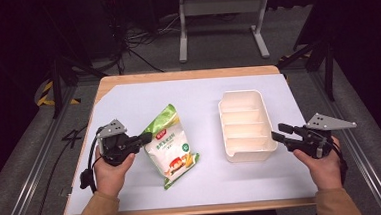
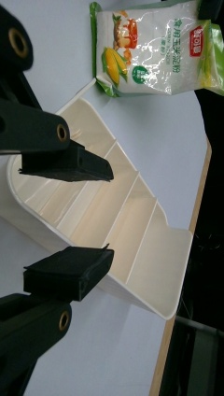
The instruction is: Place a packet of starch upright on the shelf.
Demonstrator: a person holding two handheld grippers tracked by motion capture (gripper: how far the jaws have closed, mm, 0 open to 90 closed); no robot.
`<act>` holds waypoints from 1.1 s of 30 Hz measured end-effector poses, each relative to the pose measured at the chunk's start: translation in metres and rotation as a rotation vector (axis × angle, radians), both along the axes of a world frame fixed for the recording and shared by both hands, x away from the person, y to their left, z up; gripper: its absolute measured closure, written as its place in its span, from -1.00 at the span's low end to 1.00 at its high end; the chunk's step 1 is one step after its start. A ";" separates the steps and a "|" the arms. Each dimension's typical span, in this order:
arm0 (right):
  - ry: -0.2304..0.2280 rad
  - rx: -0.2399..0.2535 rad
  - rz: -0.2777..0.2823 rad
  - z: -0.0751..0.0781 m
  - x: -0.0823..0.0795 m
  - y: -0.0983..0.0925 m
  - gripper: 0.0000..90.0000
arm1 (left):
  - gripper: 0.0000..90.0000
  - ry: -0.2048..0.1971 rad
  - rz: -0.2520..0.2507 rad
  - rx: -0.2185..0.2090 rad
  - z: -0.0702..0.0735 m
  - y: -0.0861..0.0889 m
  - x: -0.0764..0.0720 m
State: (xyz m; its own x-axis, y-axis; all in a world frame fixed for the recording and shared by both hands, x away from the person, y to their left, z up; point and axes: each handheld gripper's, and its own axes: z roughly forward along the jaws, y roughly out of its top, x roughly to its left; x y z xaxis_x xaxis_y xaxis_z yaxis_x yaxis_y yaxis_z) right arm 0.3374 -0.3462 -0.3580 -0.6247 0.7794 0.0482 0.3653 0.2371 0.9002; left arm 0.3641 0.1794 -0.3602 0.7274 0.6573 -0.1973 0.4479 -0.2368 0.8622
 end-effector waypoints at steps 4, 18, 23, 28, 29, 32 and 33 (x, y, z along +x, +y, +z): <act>-0.010 -0.012 0.015 0.002 -0.001 0.003 0.26 | 0.99 -0.038 -0.014 0.006 0.008 -0.001 -0.007; -0.003 -0.025 0.079 0.008 -0.005 0.020 0.32 | 1.00 -0.125 -0.037 0.017 0.031 0.001 -0.025; -0.004 -0.033 0.133 0.011 -0.007 0.038 0.32 | 1.00 -0.136 -0.046 0.009 0.038 0.004 -0.028; -0.006 -0.061 0.205 0.017 -0.010 0.061 0.29 | 1.00 -0.147 -0.063 -0.009 0.045 0.006 -0.032; -0.008 -0.060 0.219 0.019 -0.010 0.066 0.29 | 1.00 -0.155 -0.066 -0.010 0.046 0.006 -0.032; -0.017 -0.066 0.254 0.024 -0.010 0.078 0.26 | 1.00 -0.160 -0.081 -0.019 0.050 0.004 -0.035; -0.021 -0.067 0.270 0.027 -0.010 0.084 0.23 | 1.00 -0.160 -0.087 -0.019 0.051 0.003 -0.036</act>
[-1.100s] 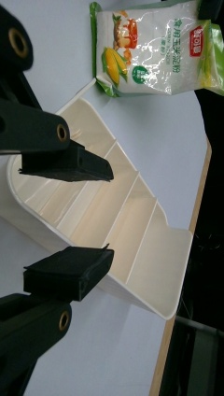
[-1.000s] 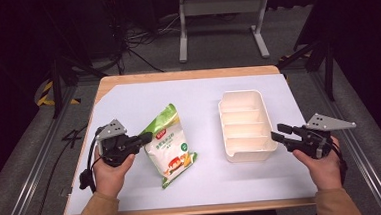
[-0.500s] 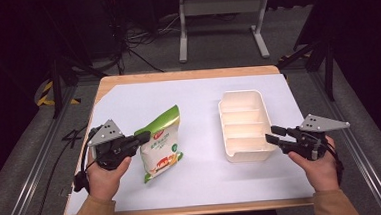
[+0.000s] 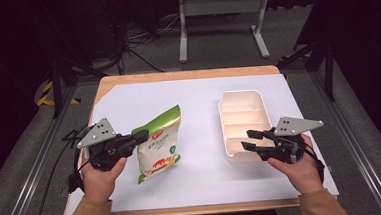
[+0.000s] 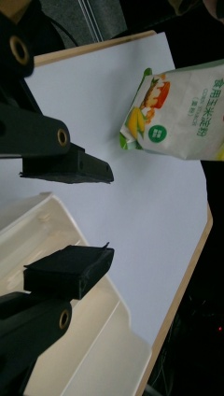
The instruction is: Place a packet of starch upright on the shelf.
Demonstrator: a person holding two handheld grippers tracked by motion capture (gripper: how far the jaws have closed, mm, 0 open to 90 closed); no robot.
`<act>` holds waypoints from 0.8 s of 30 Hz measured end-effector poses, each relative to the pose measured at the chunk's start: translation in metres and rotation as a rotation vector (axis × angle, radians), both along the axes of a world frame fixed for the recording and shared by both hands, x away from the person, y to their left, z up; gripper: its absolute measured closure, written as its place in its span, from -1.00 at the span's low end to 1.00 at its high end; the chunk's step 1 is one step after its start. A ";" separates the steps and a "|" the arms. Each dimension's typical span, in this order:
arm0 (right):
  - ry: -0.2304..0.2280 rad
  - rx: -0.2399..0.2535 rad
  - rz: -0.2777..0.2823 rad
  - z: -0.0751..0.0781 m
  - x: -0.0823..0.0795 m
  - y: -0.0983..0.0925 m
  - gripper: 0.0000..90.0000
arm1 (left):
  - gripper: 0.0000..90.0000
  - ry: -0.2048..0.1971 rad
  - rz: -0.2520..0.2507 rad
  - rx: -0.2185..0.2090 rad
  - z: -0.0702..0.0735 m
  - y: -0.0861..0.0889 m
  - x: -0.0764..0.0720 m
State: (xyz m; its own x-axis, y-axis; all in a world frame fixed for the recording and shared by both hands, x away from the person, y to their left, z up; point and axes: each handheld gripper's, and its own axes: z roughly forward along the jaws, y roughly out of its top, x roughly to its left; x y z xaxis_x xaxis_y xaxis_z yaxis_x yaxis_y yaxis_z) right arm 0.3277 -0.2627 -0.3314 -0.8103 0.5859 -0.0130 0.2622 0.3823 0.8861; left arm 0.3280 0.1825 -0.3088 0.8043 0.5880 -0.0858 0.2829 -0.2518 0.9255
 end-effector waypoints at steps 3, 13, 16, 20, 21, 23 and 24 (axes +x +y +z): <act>-0.013 0.017 0.026 0.006 0.003 0.013 0.19 | 1.00 -0.003 -0.018 0.001 0.004 -0.004 -0.001; -0.024 0.021 0.110 0.016 0.015 0.047 0.09 | 1.00 -0.053 -0.085 0.001 0.023 -0.023 -0.007; -0.025 0.033 0.125 0.016 0.018 0.055 0.07 | 1.00 -0.061 -0.102 0.001 0.026 -0.029 -0.008; -0.037 0.040 0.151 0.016 0.022 0.066 0.05 | 1.00 -0.071 -0.129 -0.006 0.030 -0.037 -0.008; -0.037 0.039 0.158 0.016 0.023 0.068 0.04 | 1.00 -0.067 -0.137 -0.009 0.031 -0.040 -0.008; -0.032 0.038 0.168 0.016 0.025 0.073 0.04 | 1.00 -0.069 -0.150 -0.006 0.032 -0.044 -0.009; -0.031 0.039 0.172 0.016 0.026 0.074 0.03 | 1.00 -0.073 -0.157 -0.006 0.032 -0.047 -0.009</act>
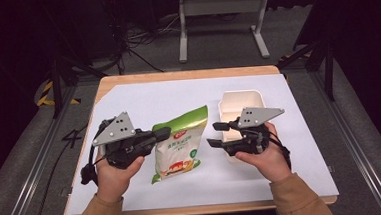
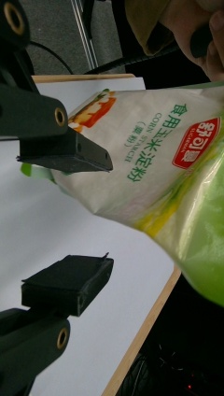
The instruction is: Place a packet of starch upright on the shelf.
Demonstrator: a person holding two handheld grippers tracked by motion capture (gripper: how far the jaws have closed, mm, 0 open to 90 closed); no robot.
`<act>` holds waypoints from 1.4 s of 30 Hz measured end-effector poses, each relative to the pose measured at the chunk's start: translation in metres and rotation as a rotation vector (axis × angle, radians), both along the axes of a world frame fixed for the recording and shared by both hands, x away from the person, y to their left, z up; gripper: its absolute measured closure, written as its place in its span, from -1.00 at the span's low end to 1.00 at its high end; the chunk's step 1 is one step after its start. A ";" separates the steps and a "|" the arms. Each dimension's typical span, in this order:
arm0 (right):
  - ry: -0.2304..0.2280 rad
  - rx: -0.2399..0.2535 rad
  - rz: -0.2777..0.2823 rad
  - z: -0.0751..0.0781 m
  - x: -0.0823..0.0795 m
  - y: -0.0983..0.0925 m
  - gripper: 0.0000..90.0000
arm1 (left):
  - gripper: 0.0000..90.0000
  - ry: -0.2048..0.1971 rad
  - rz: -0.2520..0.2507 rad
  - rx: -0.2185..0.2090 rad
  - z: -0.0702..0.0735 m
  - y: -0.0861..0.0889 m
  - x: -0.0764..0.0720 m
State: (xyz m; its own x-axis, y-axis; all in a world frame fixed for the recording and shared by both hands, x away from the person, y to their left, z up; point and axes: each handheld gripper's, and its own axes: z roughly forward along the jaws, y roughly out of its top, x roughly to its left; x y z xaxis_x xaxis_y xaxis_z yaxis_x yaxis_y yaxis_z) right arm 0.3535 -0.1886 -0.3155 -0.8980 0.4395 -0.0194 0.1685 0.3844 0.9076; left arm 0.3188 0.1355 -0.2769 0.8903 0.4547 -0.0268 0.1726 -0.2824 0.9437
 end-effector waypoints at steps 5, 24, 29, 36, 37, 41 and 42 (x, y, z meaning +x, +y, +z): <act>0.020 0.011 0.040 -0.001 0.007 0.010 -0.01 | 1.00 -0.005 -0.022 0.005 0.001 -0.007 0.001; 0.083 0.068 0.160 -0.013 0.012 0.032 0.47 | 1.00 -0.017 -0.080 -0.003 -0.005 -0.005 0.002; 0.043 0.059 0.181 -0.011 0.009 0.031 0.85 | 1.00 -0.008 -0.071 -0.016 -0.006 -0.001 0.003; 0.000 0.040 0.171 -0.009 0.005 0.032 0.98 | 1.00 -0.007 -0.063 -0.014 -0.007 0.001 0.005; -0.004 0.040 0.167 -0.009 0.005 0.032 0.99 | 1.00 -0.005 -0.060 -0.015 -0.007 0.001 0.006; -0.026 0.040 0.145 -0.005 0.002 0.032 0.99 | 0.98 0.013 -0.056 -0.020 -0.007 0.002 0.007; -0.037 0.043 0.138 -0.004 0.001 0.031 0.99 | 0.98 0.016 -0.058 -0.023 -0.008 0.003 0.007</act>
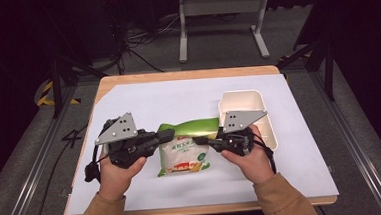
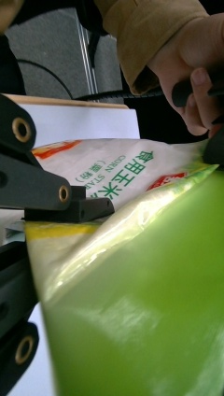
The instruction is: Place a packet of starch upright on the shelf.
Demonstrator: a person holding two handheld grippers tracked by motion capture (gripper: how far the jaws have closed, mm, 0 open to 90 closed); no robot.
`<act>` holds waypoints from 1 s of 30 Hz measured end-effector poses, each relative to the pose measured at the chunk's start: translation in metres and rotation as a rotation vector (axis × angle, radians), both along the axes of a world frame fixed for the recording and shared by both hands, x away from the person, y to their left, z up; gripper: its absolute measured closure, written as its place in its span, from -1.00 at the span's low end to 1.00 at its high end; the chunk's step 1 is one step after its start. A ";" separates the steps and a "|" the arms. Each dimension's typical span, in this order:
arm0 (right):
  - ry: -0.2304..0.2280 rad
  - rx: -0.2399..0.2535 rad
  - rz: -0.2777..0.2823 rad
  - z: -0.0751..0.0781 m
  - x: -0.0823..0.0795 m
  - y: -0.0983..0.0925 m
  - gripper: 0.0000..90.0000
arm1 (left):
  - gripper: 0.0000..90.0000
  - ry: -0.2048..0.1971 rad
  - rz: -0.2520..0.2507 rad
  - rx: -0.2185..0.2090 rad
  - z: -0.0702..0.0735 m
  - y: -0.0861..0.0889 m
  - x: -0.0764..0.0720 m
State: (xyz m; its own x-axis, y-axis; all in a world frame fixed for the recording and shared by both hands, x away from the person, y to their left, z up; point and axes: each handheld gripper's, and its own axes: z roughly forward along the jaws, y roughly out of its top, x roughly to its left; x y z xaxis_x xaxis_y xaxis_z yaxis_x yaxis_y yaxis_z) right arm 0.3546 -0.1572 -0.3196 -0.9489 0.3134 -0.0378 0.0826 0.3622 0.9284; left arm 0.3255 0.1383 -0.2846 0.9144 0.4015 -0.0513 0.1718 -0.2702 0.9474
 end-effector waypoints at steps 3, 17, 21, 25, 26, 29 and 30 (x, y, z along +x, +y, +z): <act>-0.026 0.003 -0.017 0.005 -0.003 -0.001 0.99 | 0.97 0.001 0.002 0.000 0.000 0.001 0.000; -0.056 -0.020 -0.076 0.022 -0.005 -0.009 0.99 | 0.61 0.005 0.041 -0.046 0.000 0.017 0.002; -0.069 -0.024 -0.093 0.031 -0.003 -0.012 0.99 | 0.44 0.005 0.063 -0.062 -0.001 0.025 0.004; -0.081 -0.021 -0.108 0.039 -0.003 -0.016 0.99 | 0.29 0.013 0.099 -0.077 -0.002 0.032 0.006; -0.085 -0.022 -0.115 0.042 -0.003 -0.017 0.99 | 0.26 0.018 0.103 -0.079 -0.003 0.033 0.007; -0.088 -0.022 -0.132 0.046 -0.001 -0.019 0.99 | 0.20 0.020 0.122 -0.085 -0.005 0.038 0.010; -0.087 -0.023 -0.139 0.048 0.000 -0.021 0.99 | 0.19 0.023 0.126 -0.087 -0.005 0.039 0.011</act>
State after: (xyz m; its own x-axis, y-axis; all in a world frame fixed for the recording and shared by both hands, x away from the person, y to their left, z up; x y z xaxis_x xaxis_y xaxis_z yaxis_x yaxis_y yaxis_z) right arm 0.3542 -0.1779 -0.2716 -0.8890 0.4399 -0.1271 0.0529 0.3744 0.9257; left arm 0.3365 0.1775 -0.2900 0.8554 0.5059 -0.1113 0.2210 -0.1622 0.9617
